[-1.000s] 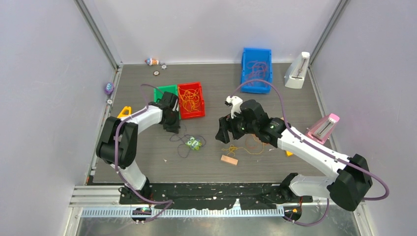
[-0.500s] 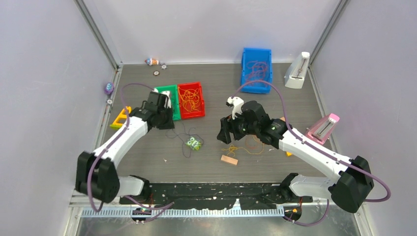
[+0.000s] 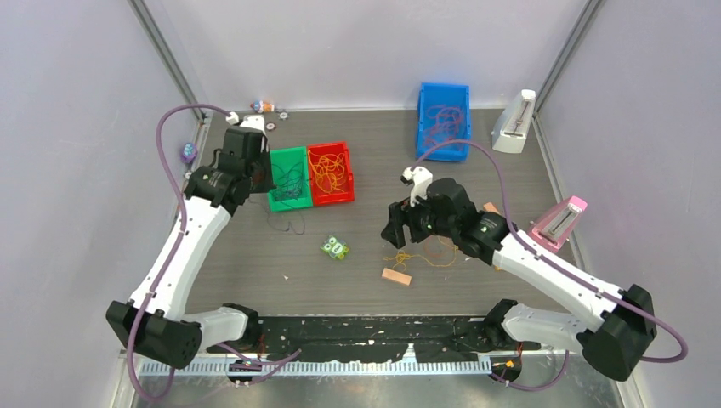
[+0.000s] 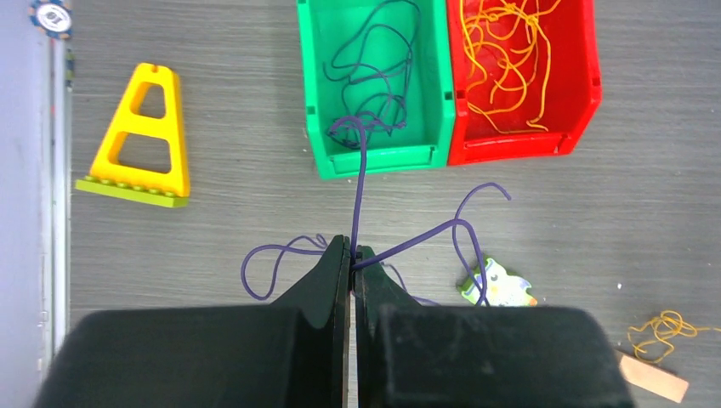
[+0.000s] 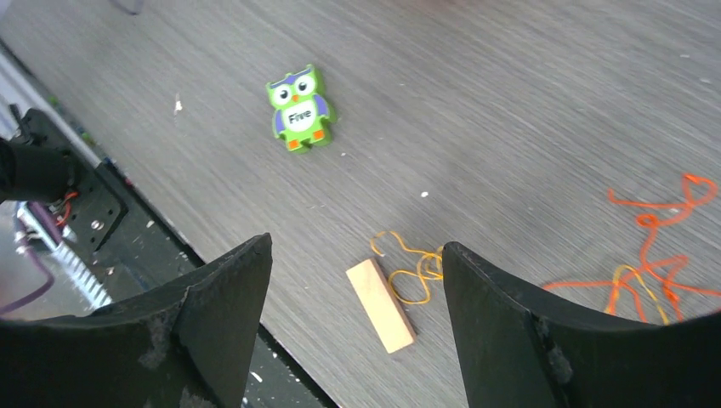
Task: Untangle the cables
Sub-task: Pick up the cable at the center of the board, then place the cable in the bin.
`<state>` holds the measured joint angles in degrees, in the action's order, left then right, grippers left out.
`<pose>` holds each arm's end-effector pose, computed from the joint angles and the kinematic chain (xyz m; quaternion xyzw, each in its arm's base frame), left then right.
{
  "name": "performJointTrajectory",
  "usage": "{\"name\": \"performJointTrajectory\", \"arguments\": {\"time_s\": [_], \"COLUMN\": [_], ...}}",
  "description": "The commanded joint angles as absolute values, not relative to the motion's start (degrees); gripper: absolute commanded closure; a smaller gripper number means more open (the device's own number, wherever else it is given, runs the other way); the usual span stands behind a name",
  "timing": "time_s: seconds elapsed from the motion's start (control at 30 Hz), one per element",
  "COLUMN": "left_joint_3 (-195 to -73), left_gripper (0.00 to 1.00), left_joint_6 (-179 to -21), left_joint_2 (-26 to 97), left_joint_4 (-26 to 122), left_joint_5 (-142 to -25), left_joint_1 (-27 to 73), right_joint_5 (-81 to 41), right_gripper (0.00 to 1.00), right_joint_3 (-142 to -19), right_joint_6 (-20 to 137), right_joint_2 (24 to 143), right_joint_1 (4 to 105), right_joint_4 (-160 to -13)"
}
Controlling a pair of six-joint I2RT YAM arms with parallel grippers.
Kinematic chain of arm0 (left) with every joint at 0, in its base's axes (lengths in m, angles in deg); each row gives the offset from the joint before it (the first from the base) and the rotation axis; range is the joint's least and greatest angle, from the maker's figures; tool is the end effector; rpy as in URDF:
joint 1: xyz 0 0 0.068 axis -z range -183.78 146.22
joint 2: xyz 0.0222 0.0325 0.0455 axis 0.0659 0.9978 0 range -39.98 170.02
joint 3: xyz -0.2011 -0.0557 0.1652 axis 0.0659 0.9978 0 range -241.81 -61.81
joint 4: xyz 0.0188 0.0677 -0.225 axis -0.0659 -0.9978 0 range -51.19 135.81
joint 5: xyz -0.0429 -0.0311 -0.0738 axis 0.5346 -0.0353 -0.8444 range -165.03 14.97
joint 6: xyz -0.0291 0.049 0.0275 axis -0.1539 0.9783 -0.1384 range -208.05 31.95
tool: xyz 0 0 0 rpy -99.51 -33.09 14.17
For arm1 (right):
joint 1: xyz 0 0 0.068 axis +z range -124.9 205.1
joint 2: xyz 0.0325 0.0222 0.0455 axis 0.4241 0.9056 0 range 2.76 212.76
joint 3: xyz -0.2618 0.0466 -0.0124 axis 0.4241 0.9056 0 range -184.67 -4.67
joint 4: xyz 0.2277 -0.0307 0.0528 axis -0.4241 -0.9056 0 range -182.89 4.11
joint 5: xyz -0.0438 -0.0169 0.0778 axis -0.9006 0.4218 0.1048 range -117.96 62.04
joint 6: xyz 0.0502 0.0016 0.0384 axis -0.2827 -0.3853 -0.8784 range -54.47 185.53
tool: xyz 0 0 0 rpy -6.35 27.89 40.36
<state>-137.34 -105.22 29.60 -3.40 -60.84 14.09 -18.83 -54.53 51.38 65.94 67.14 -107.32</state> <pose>0.2211 -0.0587 0.3536 -0.0434 0.9112 -0.0103 0.4095 0.1653 0.1593 0.2819 -0.2487 0.8482 0.2799 0.3745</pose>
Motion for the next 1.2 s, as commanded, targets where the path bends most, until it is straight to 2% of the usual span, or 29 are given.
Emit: {"name": "performJointTrajectory", "arguments": {"time_s": [0.0, 0.17, 0.57, 0.8, 1.0, 1.17], "left_joint_3": [-140.9, -143.9, -147.1, -144.3, -140.1, -142.4], "left_gripper": [1.00, 1.00, 1.00, 1.00, 1.00, 1.00], "left_joint_6": [-103.1, -100.8, -99.7, -97.7, -100.6, -101.9], "left_joint_2": [30.1, 31.9, 39.9, 44.6, 51.8, 59.2], "left_joint_4": [-5.1, -3.9, 3.4, 14.7, 24.6, 23.4], "left_joint_5": [-57.1, -52.5, -47.8, -44.7, -49.1, -51.7], "left_joint_1": [13.7, 13.6, 11.9, 11.5, 9.1, 8.9], "right_joint_5": [-28.3, -34.0, -36.0, -36.2, -36.3, -36.6], "right_gripper": [0.21, 0.21, 0.19, 0.19, 0.19, 0.19], "right_joint_3": [-52.0, -49.3, -48.7, -50.8, -51.0, -50.0], "right_joint_6": [50.6, 50.4, 51.1, 52.0, 51.7, 51.6], "right_joint_2": [60.3, 57.0, 54.0, 55.5, 56.4, 56.5], "right_joint_1": [67.2, 66.8, 66.4, 66.1, 65.9, 65.5], "right_joint_4": [-106.7, -106.7, -105.9, -105.8, -105.2, -104.8]}}
